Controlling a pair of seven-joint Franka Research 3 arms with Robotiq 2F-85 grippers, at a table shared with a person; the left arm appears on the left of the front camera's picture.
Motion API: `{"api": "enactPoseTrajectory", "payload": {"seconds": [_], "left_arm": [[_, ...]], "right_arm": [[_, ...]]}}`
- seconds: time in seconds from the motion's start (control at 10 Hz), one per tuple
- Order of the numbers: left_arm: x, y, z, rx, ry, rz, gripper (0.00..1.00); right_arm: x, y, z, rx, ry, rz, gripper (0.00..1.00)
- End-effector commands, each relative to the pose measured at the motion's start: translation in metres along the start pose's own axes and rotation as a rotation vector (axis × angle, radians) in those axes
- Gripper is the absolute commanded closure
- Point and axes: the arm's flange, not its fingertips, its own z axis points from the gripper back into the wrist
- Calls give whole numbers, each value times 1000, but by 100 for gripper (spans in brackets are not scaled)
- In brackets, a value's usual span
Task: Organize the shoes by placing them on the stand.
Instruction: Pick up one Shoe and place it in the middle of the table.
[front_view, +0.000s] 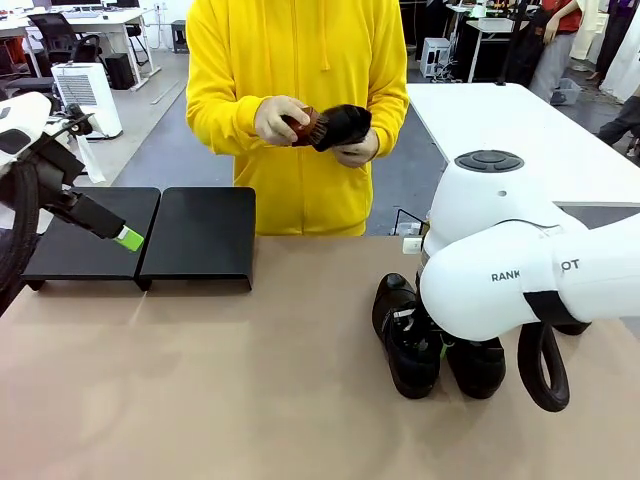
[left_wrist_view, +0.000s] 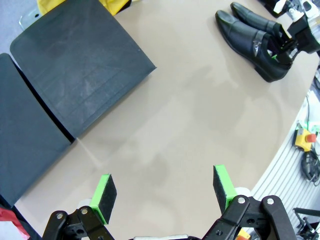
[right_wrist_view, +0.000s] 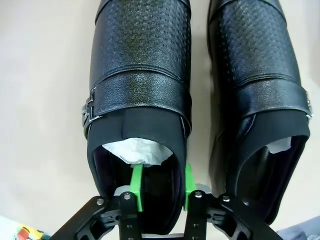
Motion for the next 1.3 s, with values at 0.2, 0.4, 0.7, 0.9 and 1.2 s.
{"api": "enactPoseTrajectory", "payload": {"seconds": [0.2,0.4,0.7,0.9,1.2], "left_arm": [[-1,2,1,-24,-14,-12,0],[-1,2,1,-24,-14,-12,0],[-1,2,1,-24,-14,-12,0],[-1,2,1,-24,-14,-12,0],[-1,2,1,-24,-14,-12,0]], "right_arm": [[2,4,-4,-28,-18,-15,100],[0,4,7,2,-14,-19,100],[-41,31,99,67,-219,108,100],[-83,71,127,183,-247,180,100],[-114,145,90,206,-194,261,100]]}}
